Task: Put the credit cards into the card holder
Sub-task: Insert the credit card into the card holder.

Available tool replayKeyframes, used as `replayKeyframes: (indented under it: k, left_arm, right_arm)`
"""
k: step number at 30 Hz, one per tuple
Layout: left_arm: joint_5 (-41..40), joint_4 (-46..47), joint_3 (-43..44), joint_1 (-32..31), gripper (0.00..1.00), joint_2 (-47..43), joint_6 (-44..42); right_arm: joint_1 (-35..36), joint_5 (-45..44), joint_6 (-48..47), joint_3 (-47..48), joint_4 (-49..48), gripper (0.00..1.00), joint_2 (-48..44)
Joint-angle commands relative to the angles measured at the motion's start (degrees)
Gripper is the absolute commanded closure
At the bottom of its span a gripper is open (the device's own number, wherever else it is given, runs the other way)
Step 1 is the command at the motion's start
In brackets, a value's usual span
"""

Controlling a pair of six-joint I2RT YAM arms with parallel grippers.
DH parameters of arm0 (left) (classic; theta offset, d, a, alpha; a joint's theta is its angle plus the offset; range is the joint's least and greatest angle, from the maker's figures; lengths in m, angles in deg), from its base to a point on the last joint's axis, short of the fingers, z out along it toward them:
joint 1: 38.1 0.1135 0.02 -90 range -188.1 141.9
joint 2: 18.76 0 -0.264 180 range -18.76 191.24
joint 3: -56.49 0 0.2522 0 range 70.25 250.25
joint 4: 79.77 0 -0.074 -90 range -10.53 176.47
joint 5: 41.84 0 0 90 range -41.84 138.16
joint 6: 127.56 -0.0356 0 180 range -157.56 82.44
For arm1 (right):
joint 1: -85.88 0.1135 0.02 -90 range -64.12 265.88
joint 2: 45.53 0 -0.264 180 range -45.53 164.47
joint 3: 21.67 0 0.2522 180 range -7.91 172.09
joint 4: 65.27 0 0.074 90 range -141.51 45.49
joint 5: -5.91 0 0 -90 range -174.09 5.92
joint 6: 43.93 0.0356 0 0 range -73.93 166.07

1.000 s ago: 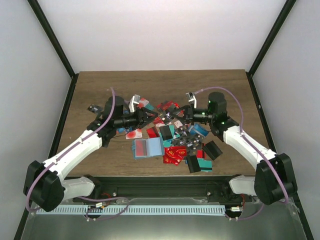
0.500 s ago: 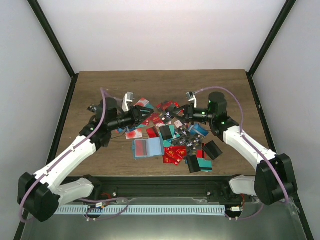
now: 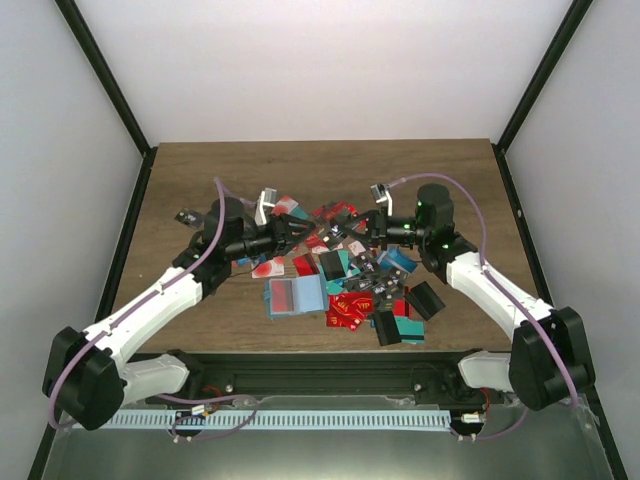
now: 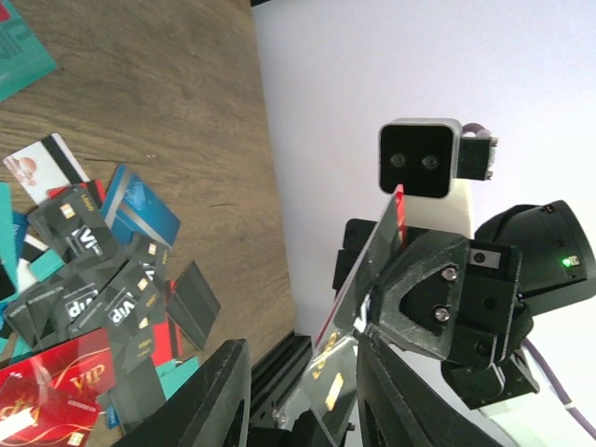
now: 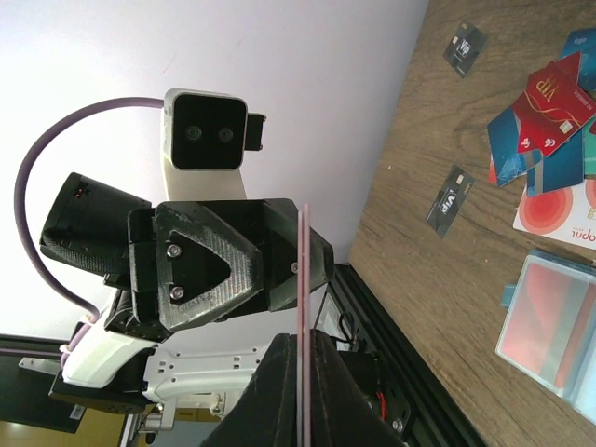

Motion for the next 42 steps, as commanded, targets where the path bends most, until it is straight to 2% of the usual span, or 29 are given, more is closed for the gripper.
replayKeyframes:
  k: [1, 5, 16, 21, 33, 38, 42]
  left_arm:
    - [1.9, 4.4, 0.0, -0.8, 0.67, 0.7, 1.0]
    - [1.9, 4.5, 0.3, -1.2, 0.71, 1.3, 1.0]
    - [1.4, 3.9, 0.1, -1.3, 0.72, 1.1, 1.0]
    - [1.4, 3.4, -0.1, -1.5, 0.77, 0.7, 1.1]
    - [1.1, 2.5, -0.4, -1.8, 0.78, -0.4, 1.1]
    - [1.1, 2.3, -0.3, -1.8, 0.85, -0.4, 1.1]
    - [0.7, 1.3, -0.1, -1.8, 0.96, -0.6, 0.7]
  right_arm:
    - [1.0, 1.5, -0.2, 1.2, -1.2, 0.99, 0.2]
    - [1.6, 1.5, -0.5, 2.0, -1.1, 0.99, 0.8]
    - [1.7, 1.5, -0.7, 2.1, -0.9, 0.99, 0.8]
    - [1.7, 0.9, -1.0, 2.1, -0.6, 0.99, 0.6]
    - [1.7, 0.1, -0.5, 1.9, -2.2, 0.99, 1.7]
    - [1.7, -0.1, -0.9, 1.8, -1.8, 0.99, 1.9]
    - [1.7, -0.6, -2.3, 2.1, -0.2, 0.99, 1.8]
